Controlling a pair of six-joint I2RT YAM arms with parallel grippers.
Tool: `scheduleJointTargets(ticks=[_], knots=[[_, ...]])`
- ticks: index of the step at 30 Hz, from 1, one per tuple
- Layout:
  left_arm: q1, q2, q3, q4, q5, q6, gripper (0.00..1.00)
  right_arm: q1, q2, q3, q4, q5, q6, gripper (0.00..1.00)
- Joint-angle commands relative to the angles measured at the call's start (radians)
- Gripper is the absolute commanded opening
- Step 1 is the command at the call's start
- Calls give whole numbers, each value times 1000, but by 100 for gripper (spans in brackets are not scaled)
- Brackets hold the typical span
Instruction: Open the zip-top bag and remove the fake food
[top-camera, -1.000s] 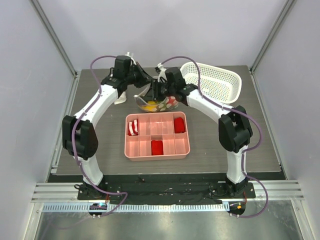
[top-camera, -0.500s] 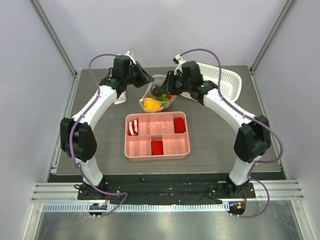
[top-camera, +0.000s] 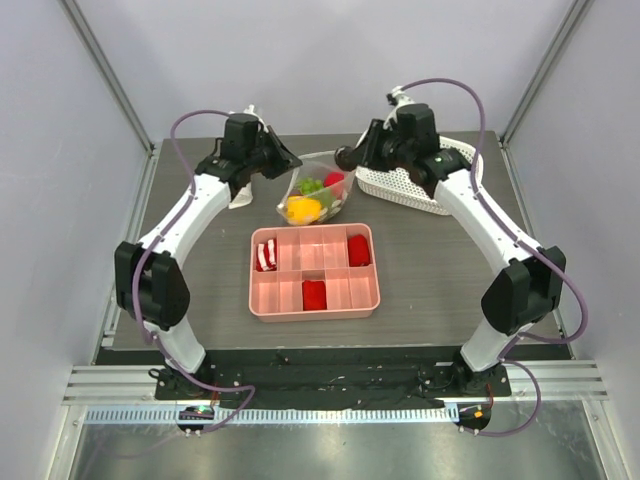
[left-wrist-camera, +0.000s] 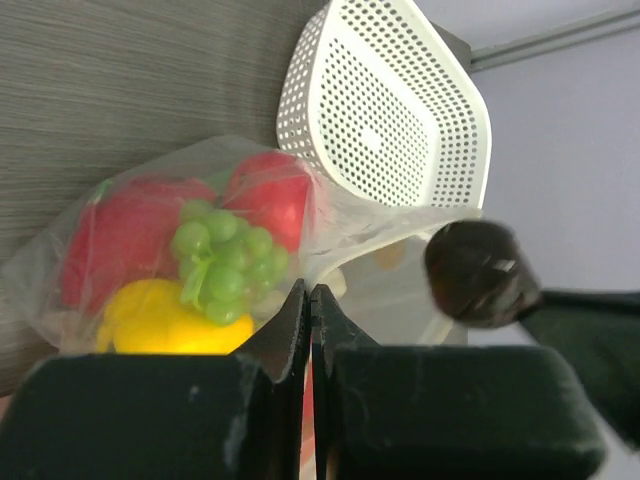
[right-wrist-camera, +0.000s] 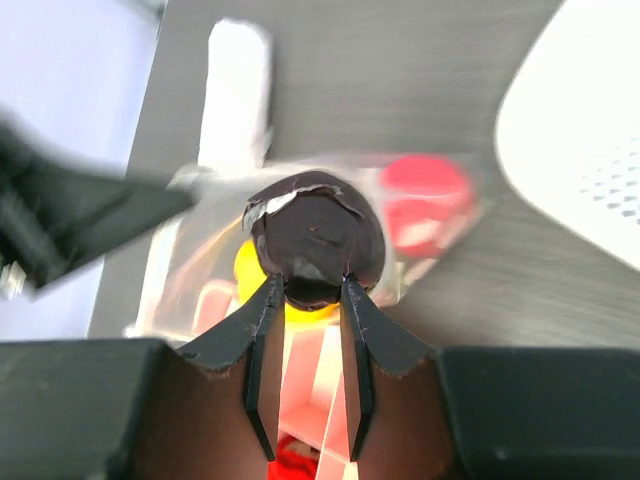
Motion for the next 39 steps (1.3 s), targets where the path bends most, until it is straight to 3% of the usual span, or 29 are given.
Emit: scheduleJointTargets(ticks=[1,10,19,22,23,26,30,35,39], knots=[[-18,-136,-16,-17,-148,26,0,-110,-15,90,-27,153,68,15],[-32,-136,-13,-11,-169,-15,0,-264,119,159,-60,288,58,16],[-32,-106,-6,-2,-127,-12,0,-353,324,219,-122,299,-11,21],[-32,-93,-4,1,-109,-20,0,-370,369,237,-151,307,-22,33],[-32,-89,-1,0,-106,-20,0,-371,378,254,-160,311,-23,52],[-32,-83,10,-5,-101,-18,0,-371,414,310,-223,345,-43,82],[-32,-84,13,-6,-98,-15,0,-367,414,376,-344,356,-68,90],[-30,-101,-9,-5,-102,-4,0,-284,300,390,-387,321,-77,88],[-30,-103,-3,-11,-98,-3,0,-131,195,404,-410,284,-51,84]])
